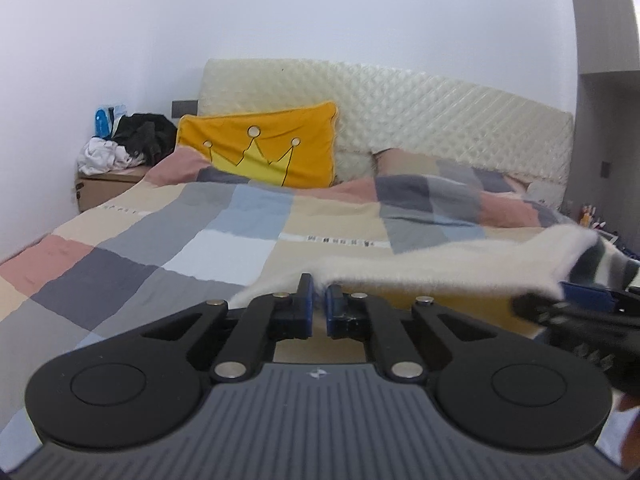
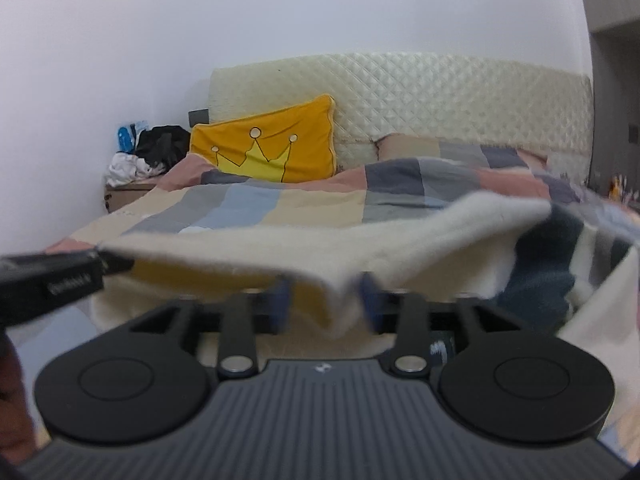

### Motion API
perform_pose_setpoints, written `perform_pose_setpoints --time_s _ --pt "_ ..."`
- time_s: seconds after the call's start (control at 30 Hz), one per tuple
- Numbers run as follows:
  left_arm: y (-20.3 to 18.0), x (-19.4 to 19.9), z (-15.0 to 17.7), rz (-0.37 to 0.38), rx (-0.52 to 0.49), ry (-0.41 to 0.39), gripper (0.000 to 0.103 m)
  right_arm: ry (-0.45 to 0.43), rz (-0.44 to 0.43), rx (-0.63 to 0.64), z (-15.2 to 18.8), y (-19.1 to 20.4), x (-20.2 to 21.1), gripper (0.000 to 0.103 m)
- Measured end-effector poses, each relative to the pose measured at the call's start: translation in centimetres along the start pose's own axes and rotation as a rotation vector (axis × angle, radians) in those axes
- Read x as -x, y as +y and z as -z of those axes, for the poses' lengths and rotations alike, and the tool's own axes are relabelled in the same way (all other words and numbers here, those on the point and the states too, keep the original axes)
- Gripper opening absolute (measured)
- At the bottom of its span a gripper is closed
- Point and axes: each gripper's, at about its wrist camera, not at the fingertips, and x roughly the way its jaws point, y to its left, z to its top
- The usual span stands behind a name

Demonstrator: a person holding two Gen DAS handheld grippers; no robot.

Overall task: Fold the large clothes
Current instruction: 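Raise the held sweater high with both grippers and shake it out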

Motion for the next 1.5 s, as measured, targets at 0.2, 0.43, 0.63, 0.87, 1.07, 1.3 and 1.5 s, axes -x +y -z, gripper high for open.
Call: perform_pose_setpoints --time_s 0.2,0.43,0.63,0.87,1.07,1.3,1.5 --pt "0.1 3.0 -0.5 0.014 0.01 -0.062 0.007 -0.058 0.086 0.198 0.4 2.2 -0.1 0.051" --pt "0.8 4.0 -0.4 0.002 0.049 -0.06 0.007 -0.071 0.203 0.173 -0.4 0.9 -0.1 0.05" --pt "0.9 3.4 0.1 0.005 0.06 -0.022 0.008 -0.105 0.226 0.07 -0.8 -0.7 1.7 0.046" --pt "1.0 2.1 0.6 0.019 0.07 0.051 0.028 -0.209 0.253 0.13 -1.3 0.6 3.1 0.033" --pt "1.4 0.4 0.9 0.03 0.087 0.106 0.066 -0.208 0.246 0.083 -1.6 -0.2 3.4 0.033" --pt "4.9 -2.2 1.9 -0.051 0.318 0.209 0.07 -0.167 0.213 0.042 -1.0 -0.3 3.4 0.033" --pt "7.1 -3.3 2.4 -0.067 0.449 0.246 0.059 -0.034 0.202 0.023 0.4 -0.2 1.2 0.03"
